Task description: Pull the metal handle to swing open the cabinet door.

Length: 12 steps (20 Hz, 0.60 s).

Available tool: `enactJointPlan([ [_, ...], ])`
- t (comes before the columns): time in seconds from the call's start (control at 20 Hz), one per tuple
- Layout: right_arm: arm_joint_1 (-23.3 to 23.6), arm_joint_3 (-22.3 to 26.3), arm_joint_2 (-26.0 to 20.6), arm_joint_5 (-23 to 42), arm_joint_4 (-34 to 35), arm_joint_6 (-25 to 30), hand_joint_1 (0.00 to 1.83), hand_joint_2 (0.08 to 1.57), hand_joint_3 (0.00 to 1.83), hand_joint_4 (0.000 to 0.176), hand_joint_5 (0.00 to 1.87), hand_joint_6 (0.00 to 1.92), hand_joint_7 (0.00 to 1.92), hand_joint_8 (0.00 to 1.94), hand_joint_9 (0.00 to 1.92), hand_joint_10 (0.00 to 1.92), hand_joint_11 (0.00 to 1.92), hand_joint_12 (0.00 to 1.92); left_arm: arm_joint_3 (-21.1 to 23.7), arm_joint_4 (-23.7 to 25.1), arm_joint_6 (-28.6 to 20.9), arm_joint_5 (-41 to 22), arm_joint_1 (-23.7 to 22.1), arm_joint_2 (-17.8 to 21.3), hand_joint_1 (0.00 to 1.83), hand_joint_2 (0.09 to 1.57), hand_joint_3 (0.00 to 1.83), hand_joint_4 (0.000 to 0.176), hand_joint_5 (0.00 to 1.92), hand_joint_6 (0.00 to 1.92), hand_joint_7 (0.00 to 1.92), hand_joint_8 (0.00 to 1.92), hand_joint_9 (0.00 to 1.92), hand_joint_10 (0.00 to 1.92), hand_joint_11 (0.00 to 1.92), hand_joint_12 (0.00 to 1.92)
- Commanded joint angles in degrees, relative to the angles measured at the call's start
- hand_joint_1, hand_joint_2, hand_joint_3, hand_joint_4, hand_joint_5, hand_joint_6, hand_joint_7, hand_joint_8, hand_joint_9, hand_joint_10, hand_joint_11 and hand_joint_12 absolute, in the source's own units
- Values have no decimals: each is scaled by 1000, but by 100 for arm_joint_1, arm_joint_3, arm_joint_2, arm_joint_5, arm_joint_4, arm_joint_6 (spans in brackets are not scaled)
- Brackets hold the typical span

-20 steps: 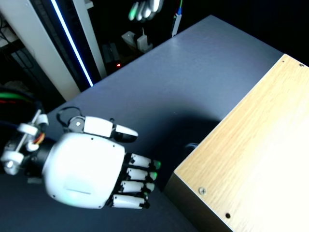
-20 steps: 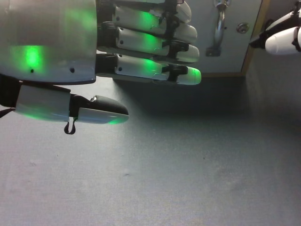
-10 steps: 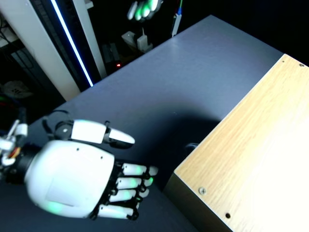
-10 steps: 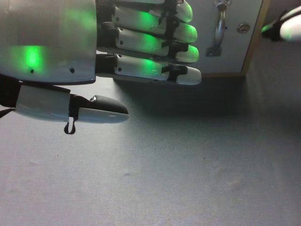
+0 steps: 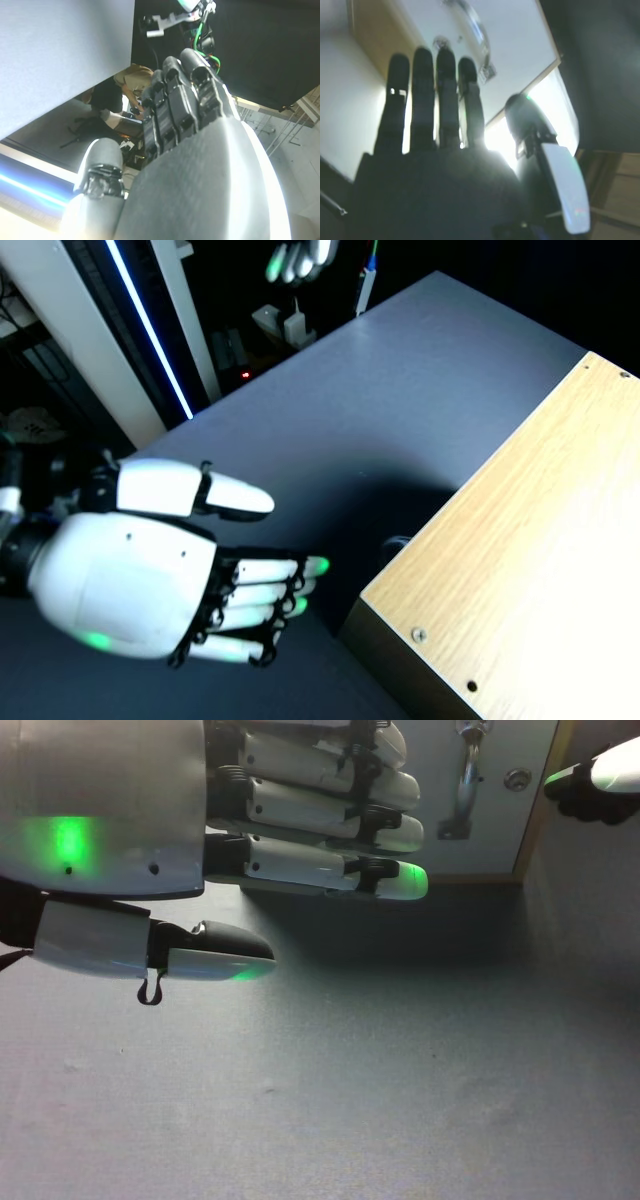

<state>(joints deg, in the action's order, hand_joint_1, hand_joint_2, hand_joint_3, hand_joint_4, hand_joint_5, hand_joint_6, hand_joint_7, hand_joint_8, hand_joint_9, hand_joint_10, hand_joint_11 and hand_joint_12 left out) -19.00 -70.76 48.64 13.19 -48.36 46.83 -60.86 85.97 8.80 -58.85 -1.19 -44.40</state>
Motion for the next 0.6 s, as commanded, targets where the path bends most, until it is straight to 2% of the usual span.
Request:
enactJointPlan([
  [0.0, 48, 12, -78, 200, 242, 54, 0, 1571, 126, 0, 496, 1, 507, 1, 445, 0, 0, 1060, 2, -557, 51, -137, -55, 38, 0, 1571, 83, 0, 339, 5, 361, 4, 328, 2, 0, 764],
  [0.3, 19, 206, -39, -238, 944, 54, 0, 1571, 116, 0, 503, 3, 513, 2, 453, 3, 0, 1071, 2, -557, 51, -137, -55, 38, 0, 1571, 83, 0, 327, 0, 348, 0, 321, 0, 0, 768],
  [0.55, 19, 329, 79, -554, 1050, 55, 0, 1571, 116, 0, 507, 3, 515, 2, 452, 2, 0, 1065, 2, -557, 51, -137, -55, 38, 0, 1571, 84, 0, 330, 2, 347, 1, 323, 2, 0, 771],
])
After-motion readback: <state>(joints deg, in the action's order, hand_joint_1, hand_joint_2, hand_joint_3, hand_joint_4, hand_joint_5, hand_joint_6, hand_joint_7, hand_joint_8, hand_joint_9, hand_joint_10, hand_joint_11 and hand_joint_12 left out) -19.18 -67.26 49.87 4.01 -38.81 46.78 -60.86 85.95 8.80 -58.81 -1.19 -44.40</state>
